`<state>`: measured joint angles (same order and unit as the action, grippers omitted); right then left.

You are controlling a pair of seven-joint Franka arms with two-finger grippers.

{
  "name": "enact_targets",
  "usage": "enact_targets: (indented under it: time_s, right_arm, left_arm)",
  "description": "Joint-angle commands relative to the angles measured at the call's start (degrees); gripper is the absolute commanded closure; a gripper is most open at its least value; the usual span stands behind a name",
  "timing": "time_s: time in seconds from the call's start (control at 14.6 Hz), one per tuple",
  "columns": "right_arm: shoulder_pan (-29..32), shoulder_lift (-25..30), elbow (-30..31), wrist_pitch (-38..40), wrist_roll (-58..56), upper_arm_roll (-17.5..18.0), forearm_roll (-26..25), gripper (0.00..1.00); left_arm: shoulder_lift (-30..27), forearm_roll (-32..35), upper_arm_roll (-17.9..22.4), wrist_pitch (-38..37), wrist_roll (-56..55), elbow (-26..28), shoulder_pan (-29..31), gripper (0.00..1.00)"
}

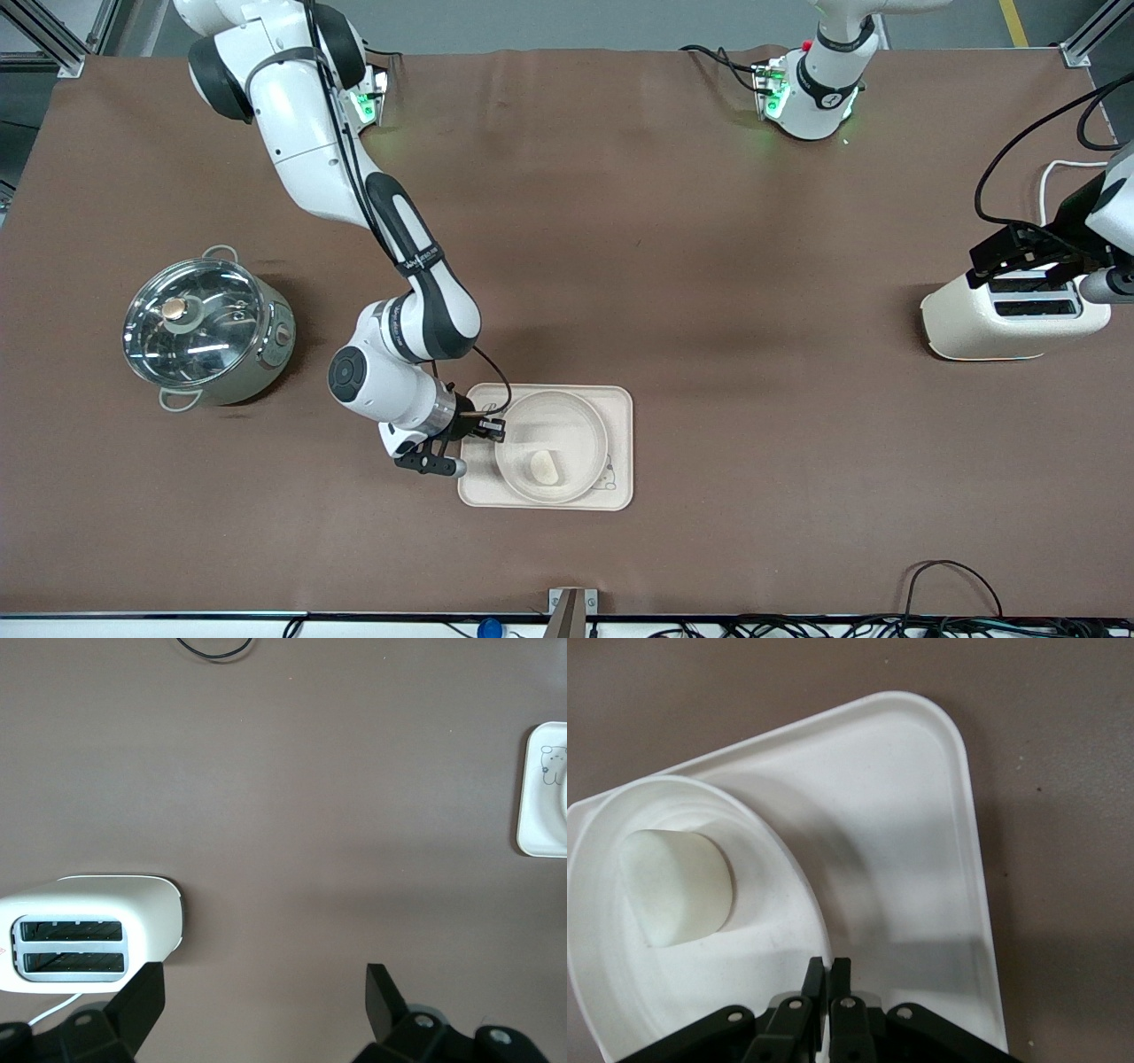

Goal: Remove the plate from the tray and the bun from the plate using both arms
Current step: 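Lift the plate off the tray and set it down beyond the tray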

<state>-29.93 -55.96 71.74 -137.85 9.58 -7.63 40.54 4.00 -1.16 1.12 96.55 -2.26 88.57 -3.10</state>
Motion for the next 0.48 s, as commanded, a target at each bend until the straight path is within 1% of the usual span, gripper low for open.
enact_targets:
  time_s: [0.0, 0.21, 0.41]
  right_arm:
    - [1.0, 0.1, -1.1, 0.3, 0.0, 0.9, 1.0, 0.98]
    - [1.3, 3.0, -0.6, 1.6, -0.1, 0.9, 0.9, 0.99]
    - [0.8, 7.2, 0.3, 9.3, 0.1, 0.7, 0.8, 0.99]
  left_arm:
    - [0.3, 0.4, -0.1, -1.0, 0.2, -0.9, -0.1, 0.0]
    - [0.3, 0.5, -0.1, -1.0, 0.2, -0.9, -0.2, 0.0]
    - [0.3, 0.5, -0.1, -1.0, 0.1, -0.9, -0.2, 0.0]
